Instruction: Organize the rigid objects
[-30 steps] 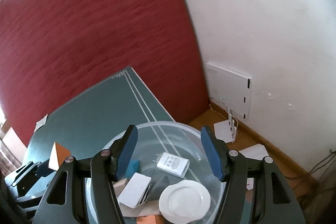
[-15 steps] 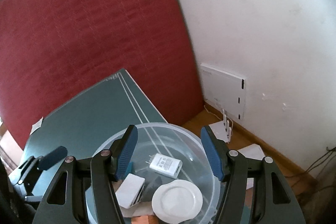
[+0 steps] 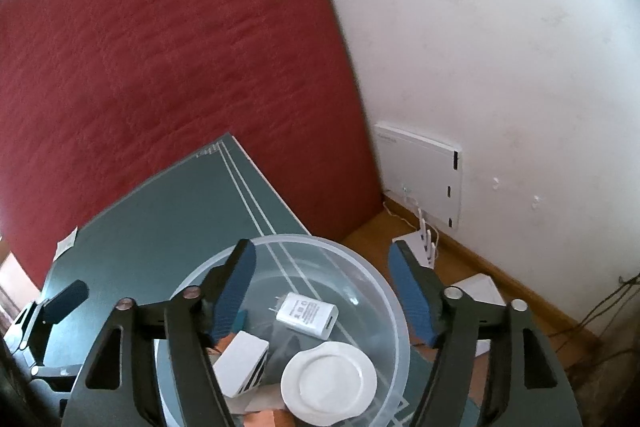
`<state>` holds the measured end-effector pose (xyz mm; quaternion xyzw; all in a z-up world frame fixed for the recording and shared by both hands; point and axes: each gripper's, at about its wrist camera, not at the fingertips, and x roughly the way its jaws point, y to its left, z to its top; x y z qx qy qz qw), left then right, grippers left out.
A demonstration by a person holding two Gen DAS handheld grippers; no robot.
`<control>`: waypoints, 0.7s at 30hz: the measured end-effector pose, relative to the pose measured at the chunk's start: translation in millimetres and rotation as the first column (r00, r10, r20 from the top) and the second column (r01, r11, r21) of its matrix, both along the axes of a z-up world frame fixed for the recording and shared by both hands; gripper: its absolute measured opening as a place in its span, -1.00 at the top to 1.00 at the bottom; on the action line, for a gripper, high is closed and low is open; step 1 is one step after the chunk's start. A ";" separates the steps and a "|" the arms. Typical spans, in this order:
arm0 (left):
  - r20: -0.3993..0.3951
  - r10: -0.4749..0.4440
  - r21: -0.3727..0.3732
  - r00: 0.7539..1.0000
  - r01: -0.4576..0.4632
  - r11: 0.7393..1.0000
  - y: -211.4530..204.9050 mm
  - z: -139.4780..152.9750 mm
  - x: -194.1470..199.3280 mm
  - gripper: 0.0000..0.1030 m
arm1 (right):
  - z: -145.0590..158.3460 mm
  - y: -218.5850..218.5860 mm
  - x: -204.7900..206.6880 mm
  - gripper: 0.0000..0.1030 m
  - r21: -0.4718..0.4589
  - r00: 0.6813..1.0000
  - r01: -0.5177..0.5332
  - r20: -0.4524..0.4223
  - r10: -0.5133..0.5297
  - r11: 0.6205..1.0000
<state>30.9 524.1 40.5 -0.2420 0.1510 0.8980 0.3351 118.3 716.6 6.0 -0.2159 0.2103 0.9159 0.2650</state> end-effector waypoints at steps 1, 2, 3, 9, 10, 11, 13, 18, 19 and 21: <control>-0.009 0.006 -0.002 1.000 -0.006 1.000 -2.1 0.9 2.4 -0.97 | 0.8 -0.3 1.1 -0.41 -0.002 1.000 0.000 -0.002 0.000 1.000; -0.016 0.010 -0.003 1.000 -0.011 1.000 -2.6 2.2 2.6 -0.98 | 1.9 -0.9 2.5 -0.42 -0.003 1.000 0.000 -0.005 0.000 1.000; -0.026 0.015 -0.004 1.000 -0.015 1.000 -4.1 3.8 5.5 -0.98 | 2.8 -1.2 3.7 -0.44 -0.003 1.000 0.002 -0.007 -0.002 1.000; -0.059 0.022 0.007 0.998 -0.022 1.000 -7.0 9.6 8.4 -0.98 | 4.6 -1.3 7.7 -0.61 -0.003 1.000 0.012 -0.019 -0.012 1.000; -0.063 0.024 0.009 0.998 -0.023 1.000 -8.1 10.2 9.8 -0.98 | 4.5 -1.1 8.0 -0.67 -0.001 1.000 0.014 -0.018 -0.014 1.000; -0.067 0.025 0.011 0.997 -0.024 1.000 -9.2 10.8 11.1 -0.98 | 4.4 -1.8 8.5 -0.70 0.000 1.000 0.017 -0.018 -0.017 1.000; -0.073 0.025 0.014 0.997 -0.025 1.000 -9.3 11.1 11.7 -0.98 | 4.8 -2.1 8.7 -0.85 0.001 1.000 0.021 -0.019 -0.021 1.000; -0.088 0.030 0.019 0.996 -0.028 0.999 -11.3 14.0 11.4 -0.98 | 6.6 -7.3 13.3 -0.92 0.026 0.999 0.042 -0.023 -0.042 0.999; -0.092 0.032 0.021 0.995 -0.030 0.999 -12.8 15.3 12.8 -0.98 | 7.5 -9.8 14.5 -0.94 0.030 0.999 0.048 -0.024 -0.047 0.998; -0.097 0.038 0.028 0.995 -0.035 0.999 -15.9 17.8 14.1 -0.98 | 8.0 -14.1 17.1 -0.96 0.038 0.998 0.056 -0.026 -0.055 0.998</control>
